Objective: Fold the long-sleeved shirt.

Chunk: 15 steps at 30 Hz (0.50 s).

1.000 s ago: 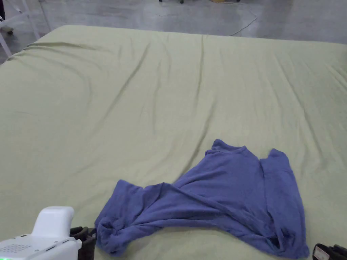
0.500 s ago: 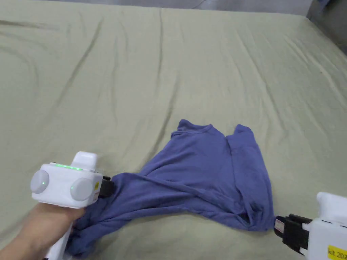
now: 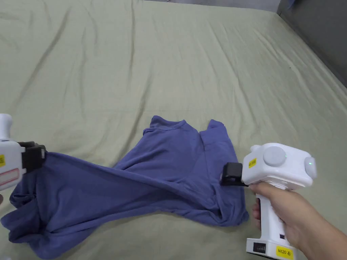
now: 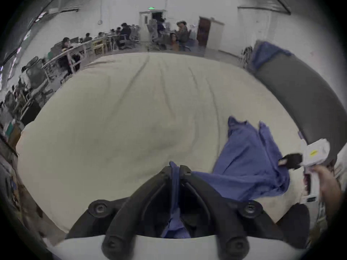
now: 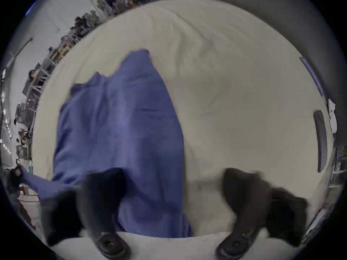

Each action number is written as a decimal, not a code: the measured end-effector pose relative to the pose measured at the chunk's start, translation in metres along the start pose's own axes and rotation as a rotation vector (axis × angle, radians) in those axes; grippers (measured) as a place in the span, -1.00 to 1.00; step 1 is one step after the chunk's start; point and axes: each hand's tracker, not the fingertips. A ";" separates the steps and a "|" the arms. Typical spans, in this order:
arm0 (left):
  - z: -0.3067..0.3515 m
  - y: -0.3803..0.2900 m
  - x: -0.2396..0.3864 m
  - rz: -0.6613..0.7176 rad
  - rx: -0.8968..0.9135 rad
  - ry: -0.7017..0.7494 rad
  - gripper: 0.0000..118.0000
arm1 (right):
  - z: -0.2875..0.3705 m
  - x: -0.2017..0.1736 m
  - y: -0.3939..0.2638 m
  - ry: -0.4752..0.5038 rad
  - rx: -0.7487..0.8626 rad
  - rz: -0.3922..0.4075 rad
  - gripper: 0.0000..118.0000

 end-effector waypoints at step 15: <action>0.117 0.011 -0.003 0.273 0.315 -0.053 -0.96 | 0.246 0.002 -0.107 0.129 0.836 0.180 -0.96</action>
